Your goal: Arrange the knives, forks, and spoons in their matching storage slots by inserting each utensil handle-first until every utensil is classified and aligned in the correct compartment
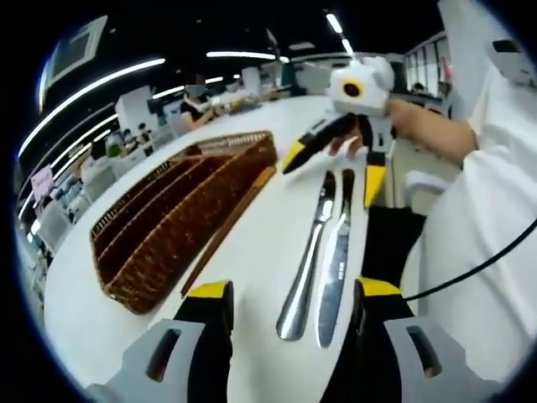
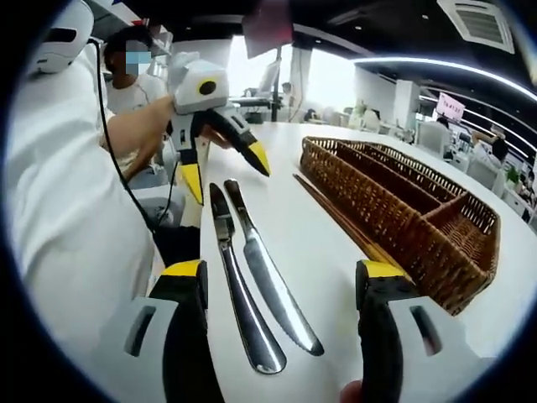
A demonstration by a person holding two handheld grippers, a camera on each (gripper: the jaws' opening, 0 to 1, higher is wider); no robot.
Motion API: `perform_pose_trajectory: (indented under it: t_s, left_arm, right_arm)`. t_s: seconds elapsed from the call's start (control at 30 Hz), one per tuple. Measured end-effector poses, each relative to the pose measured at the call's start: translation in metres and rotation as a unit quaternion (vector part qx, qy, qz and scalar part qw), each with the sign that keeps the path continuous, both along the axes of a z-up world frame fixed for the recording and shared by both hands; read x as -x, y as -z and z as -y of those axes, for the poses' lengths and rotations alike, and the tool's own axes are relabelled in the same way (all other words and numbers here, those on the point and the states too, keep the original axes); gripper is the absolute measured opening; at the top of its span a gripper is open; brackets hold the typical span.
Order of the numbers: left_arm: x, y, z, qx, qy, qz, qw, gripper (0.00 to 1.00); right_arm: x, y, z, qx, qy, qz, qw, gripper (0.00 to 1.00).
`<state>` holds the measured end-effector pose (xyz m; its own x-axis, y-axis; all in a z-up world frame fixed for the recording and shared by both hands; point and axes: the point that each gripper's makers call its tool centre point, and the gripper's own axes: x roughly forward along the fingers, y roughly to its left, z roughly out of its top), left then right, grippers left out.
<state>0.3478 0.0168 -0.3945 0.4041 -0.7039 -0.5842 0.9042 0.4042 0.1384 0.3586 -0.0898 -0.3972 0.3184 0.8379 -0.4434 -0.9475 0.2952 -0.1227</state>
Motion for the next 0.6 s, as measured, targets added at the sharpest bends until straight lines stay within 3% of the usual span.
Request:
perform_pose_trajectory:
  t_s: [0.23, 0.6]
  left_arm:
    - [-0.016, -0.011, -0.001, 0.017, -0.002, 0.004, 0.9998, 0.57]
    - [-0.036, -0.006, -0.005, -0.008, 0.000, 0.007, 0.9999, 0.55]
  right_arm:
    - [-0.008, -0.008, -0.003, -0.001, 0.001, 0.008, 1.0000, 0.74]
    - [-0.028, -0.010, 0.001, 0.010, 0.019, 0.021, 0.9995, 0.74]
